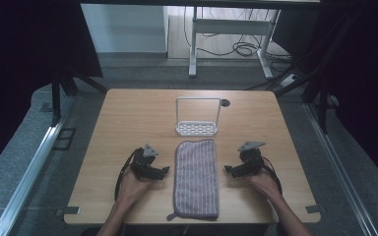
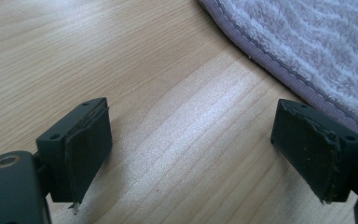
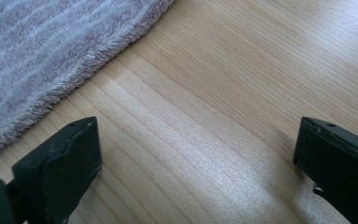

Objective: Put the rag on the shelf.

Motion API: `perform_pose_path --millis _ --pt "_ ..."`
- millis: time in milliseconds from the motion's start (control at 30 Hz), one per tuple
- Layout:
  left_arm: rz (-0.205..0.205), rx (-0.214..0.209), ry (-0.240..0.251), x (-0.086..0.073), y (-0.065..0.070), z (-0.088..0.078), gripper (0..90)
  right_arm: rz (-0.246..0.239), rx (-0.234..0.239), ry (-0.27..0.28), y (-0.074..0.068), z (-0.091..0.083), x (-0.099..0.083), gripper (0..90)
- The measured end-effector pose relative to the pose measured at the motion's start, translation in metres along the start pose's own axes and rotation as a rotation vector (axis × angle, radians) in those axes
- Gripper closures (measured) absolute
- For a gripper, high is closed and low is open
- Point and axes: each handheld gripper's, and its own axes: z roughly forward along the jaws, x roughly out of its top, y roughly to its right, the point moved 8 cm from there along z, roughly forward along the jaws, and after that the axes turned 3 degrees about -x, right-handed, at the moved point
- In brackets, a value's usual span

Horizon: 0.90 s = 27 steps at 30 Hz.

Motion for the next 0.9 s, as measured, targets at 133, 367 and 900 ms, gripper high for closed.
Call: perform_pose_path --millis 133,367,900 --pt "0.000 -0.018 0.003 0.005 0.002 0.000 12.7 0.019 0.008 -0.001 0.000 -0.002 0.003 3.7" --pt "0.022 -0.040 0.025 0.024 0.004 -0.001 13.7 0.038 0.024 0.005 0.000 -0.006 0.017 7.9" --pt "0.088 -0.074 0.035 0.064 0.012 0.028 19.1 0.052 0.052 0.011 -0.015 0.012 0.059 22.0"
